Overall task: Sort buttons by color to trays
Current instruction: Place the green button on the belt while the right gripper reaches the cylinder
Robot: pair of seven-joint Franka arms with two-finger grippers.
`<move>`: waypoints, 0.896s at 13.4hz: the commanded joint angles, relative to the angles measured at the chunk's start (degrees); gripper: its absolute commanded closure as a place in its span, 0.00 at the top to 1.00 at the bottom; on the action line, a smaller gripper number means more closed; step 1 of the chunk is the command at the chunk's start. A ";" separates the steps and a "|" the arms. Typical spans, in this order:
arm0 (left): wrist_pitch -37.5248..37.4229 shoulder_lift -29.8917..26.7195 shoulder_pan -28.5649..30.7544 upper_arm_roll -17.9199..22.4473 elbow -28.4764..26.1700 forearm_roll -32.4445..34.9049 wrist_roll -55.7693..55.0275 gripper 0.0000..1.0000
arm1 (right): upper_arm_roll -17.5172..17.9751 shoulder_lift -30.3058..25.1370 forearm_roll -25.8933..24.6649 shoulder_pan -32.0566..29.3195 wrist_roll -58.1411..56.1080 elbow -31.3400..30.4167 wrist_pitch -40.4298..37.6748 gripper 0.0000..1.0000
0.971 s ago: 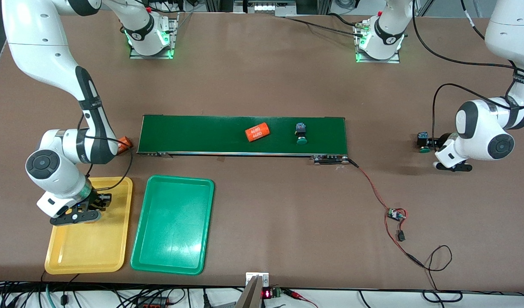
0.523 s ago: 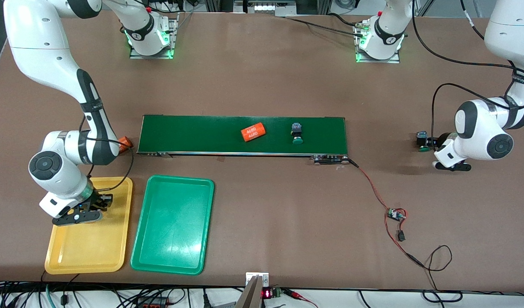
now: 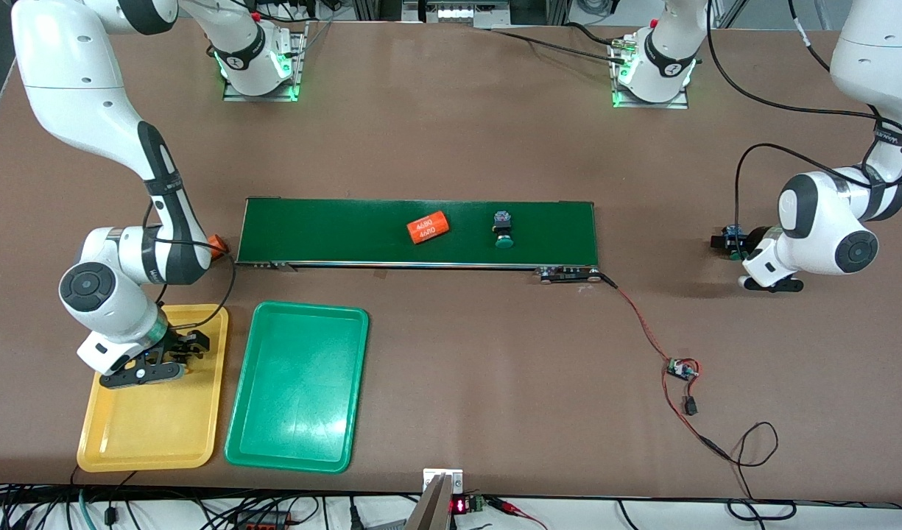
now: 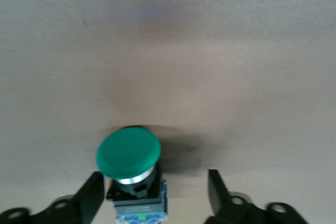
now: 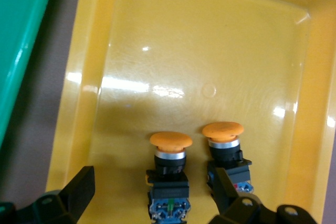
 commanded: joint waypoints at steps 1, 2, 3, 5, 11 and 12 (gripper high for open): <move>-0.54 -0.29 -0.39 -0.04 -0.60 -1.36 1.40 0.38 | 0.56 -6.32 0.43 0.53 1.71 -4.53 -3.80 1.00; -0.71 -0.38 -0.39 -0.04 -0.51 -1.36 1.58 0.29 | 0.73 -8.25 0.44 0.79 1.98 -5.85 -4.77 1.00; -0.89 -0.73 -0.39 0.05 -0.42 -1.36 3.15 0.19 | 1.34 -10.62 1.22 1.14 1.98 -8.04 -5.31 1.00; -3.51 -1.86 -0.30 -0.04 0.37 -1.36 4.48 0.17 | 1.61 -15.89 4.46 1.67 2.33 -13.75 -5.57 1.00; -18.28 -6.62 -1.70 -5.48 8.09 -8.02 3.25 0.18 | 9.85 -29.52 6.59 1.50 14.60 -22.04 -18.72 1.00; -18.38 -6.62 -2.66 -7.23 8.62 -8.82 2.90 0.18 | 12.48 -31.11 6.59 1.49 18.38 -22.21 -21.46 1.00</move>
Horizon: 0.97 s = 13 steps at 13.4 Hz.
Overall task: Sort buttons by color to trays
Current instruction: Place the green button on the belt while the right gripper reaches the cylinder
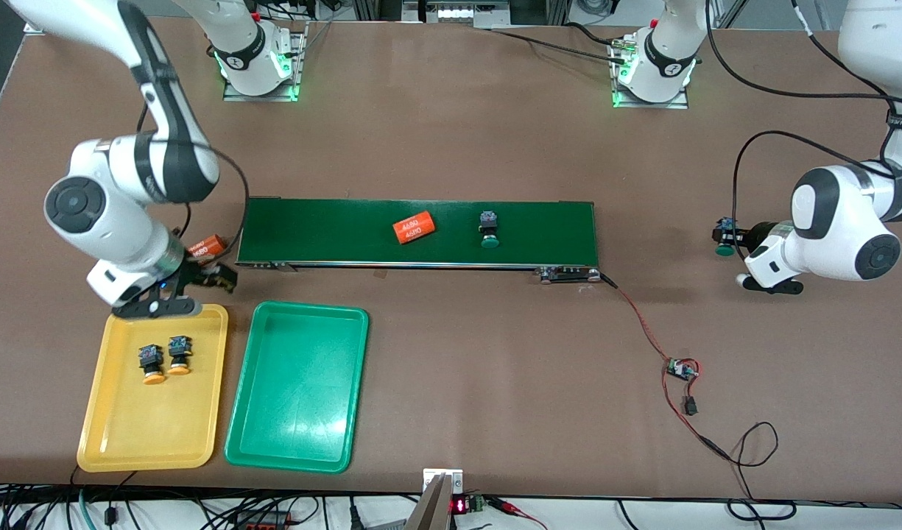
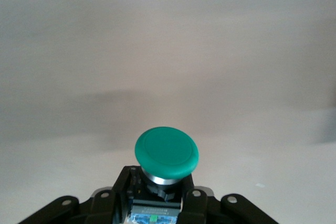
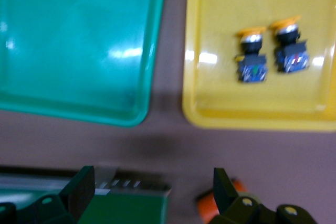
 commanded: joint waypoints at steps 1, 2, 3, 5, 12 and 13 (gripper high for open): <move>-1.52 -0.34 -2.23 -4.32 2.23 -2.83 -1.86 0.18 | 6.69 -6.09 0.62 -0.52 10.09 -3.30 -6.06 1.00; -0.30 -0.08 -3.28 -6.87 2.67 -3.10 -6.32 0.18 | 9.24 -7.23 0.71 -0.52 13.18 -4.00 -6.25 1.00; 0.84 0.01 -3.64 -8.81 2.68 -3.10 -10.98 0.18 | 11.79 -8.11 1.67 -0.52 16.95 -5.31 -5.47 1.00; 2.43 1.15 -4.87 -13.81 2.68 -3.71 -19.16 0.19 | 17.24 -10.31 2.21 -0.52 23.38 -8.73 -1.79 1.00; 11.39 5.63 -9.35 -21.04 1.89 -4.51 -33.42 0.20 | 23.68 -10.32 2.03 -0.08 30.96 -15.25 13.43 1.00; 12.01 6.25 -10.14 -21.04 1.80 -4.51 -34.92 0.22 | 23.77 -10.06 1.68 0.01 30.88 -15.25 13.35 1.00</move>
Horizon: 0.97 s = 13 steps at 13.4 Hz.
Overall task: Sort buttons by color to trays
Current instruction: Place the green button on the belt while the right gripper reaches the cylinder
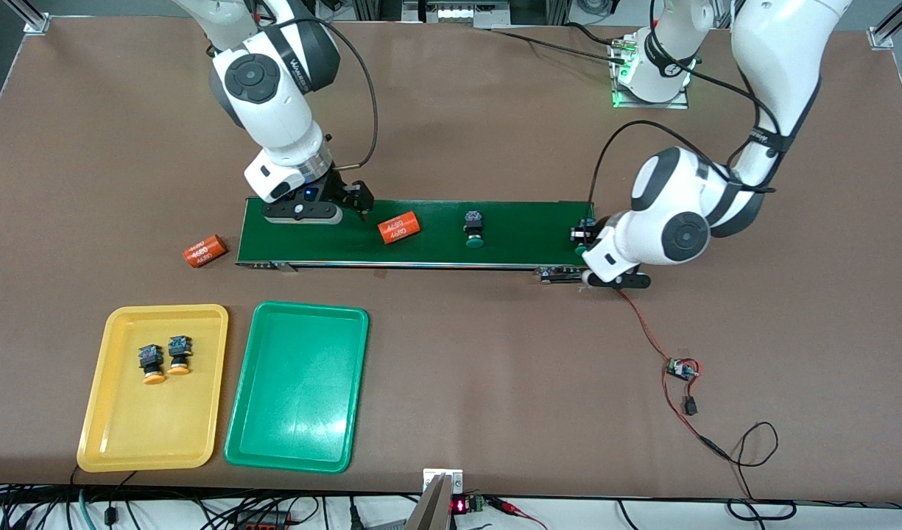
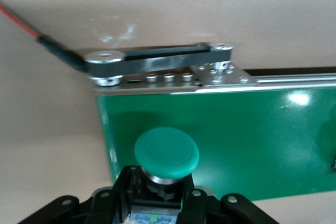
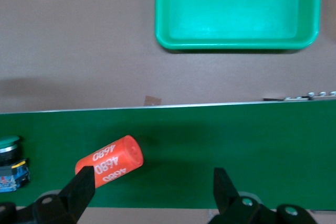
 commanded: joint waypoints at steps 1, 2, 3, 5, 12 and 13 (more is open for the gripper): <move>1.74 1.81 -1.91 -0.32 0.20 -1.29 -3.79 0.27 | 0.78 0.02 0.30 -0.24 0.98 -1.14 1.03 1.00; 1.75 2.08 -2.27 -0.40 0.20 -1.29 -4.58 0.34 | 0.78 0.11 0.22 0.11 0.98 -1.49 1.03 1.00; 1.57 1.90 -2.27 -0.75 0.20 -1.29 -5.64 0.77 | 0.78 0.63 0.22 0.20 1.06 -1.58 0.94 1.00; 1.22 1.03 -2.27 -1.02 0.55 -1.29 -6.61 1.00 | 0.78 0.99 0.04 0.20 0.98 -1.75 0.94 1.00; 0.60 -15.13 -5.77 10.37 1.08 -0.15 0.64 1.00 | 1.13 2.13 -0.83 3.00 2.47 -1.67 1.20 1.00; -0.88 -16.89 -7.26 14.32 1.16 -0.24 5.55 1.00 | 1.13 2.22 -1.97 3.79 2.73 -1.58 0.86 1.00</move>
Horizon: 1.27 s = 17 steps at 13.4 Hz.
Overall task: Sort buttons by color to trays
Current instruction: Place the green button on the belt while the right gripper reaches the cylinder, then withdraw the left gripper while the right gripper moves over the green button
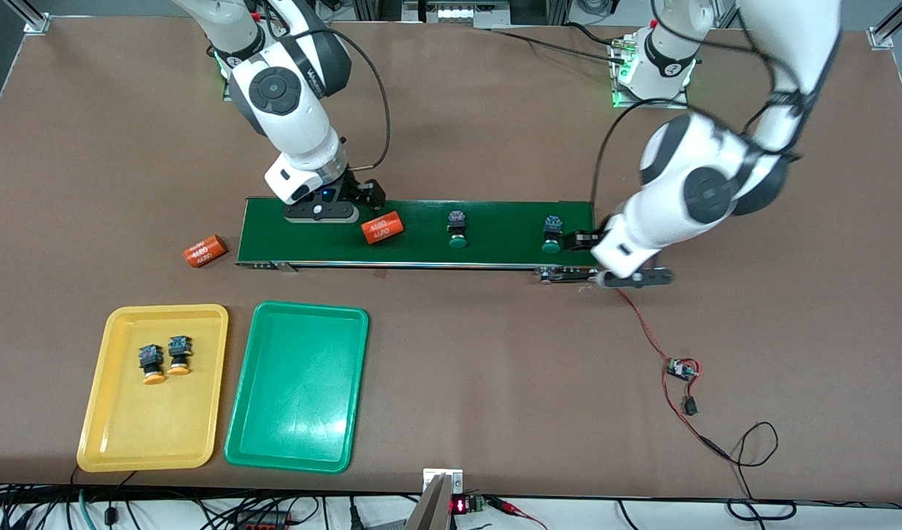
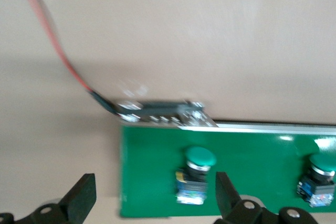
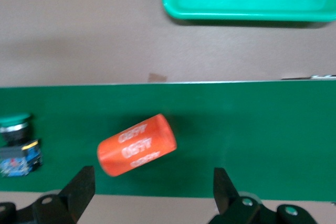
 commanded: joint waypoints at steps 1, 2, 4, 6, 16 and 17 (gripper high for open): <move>-4.25 -6.43 -3.90 10.05 -0.78 -0.30 11.06 1.00 | 0.50 -0.11 -3.26 2.33 3.32 -0.26 -0.43 1.00; -8.19 -7.58 -3.99 11.73 0.45 -0.30 13.98 1.00 | 0.50 0.07 -5.54 3.47 5.15 -0.09 -1.83 1.00; -17.32 -9.08 -6.95 17.42 5.35 0.14 16.81 1.00 | 1.20 1.47 -10.37 5.15 10.94 0.26 -2.99 1.00; -24.99 -8.65 -12.67 24.56 12.21 4.69 19.88 1.00 | 2.86 3.49 -12.41 5.33 15.17 1.23 -3.08 1.00; -18.34 -15.76 -5.92 24.67 8.20 3.92 19.36 1.00 | 3.05 12.10 -14.44 8.58 23.80 11.77 -9.14 1.00; -18.60 -15.68 -5.75 24.58 8.37 4.27 19.28 1.00 | 2.87 12.37 -14.35 8.58 24.68 12.21 -8.97 1.00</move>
